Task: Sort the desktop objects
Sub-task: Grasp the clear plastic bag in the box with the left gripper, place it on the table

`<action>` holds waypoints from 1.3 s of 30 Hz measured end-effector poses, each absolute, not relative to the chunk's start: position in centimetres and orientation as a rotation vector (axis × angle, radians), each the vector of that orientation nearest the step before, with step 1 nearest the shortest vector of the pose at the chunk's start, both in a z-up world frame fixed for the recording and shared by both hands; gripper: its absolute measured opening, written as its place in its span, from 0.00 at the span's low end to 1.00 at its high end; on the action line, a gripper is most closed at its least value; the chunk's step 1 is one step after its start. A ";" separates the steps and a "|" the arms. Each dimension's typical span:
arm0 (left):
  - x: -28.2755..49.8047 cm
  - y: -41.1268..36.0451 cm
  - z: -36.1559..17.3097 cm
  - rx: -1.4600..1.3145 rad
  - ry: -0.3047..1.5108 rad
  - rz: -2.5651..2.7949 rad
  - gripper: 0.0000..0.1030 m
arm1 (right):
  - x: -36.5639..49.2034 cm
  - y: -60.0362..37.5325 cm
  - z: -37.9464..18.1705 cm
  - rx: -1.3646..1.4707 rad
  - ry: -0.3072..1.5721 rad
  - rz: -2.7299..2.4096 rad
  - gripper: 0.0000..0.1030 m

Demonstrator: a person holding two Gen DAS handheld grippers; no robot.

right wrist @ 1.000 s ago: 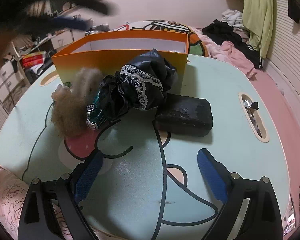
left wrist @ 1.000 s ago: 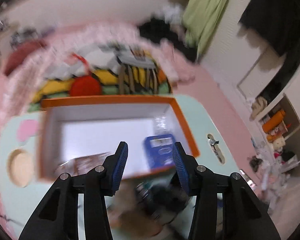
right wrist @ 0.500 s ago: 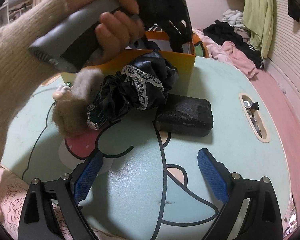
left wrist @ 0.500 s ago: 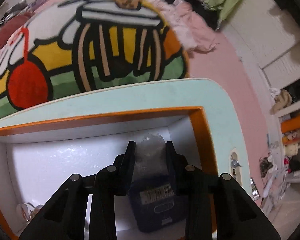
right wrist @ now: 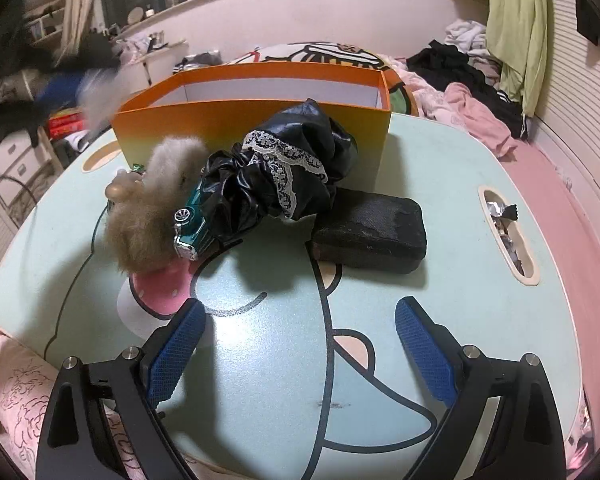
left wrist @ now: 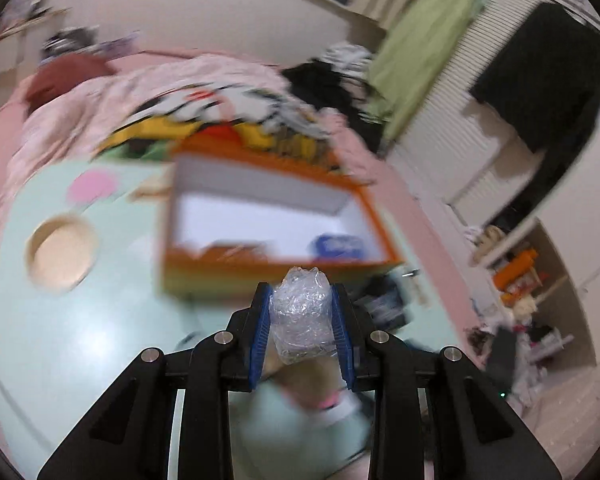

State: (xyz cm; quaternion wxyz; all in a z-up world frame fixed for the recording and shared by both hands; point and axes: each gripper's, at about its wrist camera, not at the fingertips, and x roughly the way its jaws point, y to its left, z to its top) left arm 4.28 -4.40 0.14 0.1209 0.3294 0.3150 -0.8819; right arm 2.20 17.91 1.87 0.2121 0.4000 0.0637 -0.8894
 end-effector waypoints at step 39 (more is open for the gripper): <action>5.6 5.2 -7.1 1.060 0.301 -2.404 0.99 | 2.4 17.5 2.0 1.110 0.184 -2.470 0.94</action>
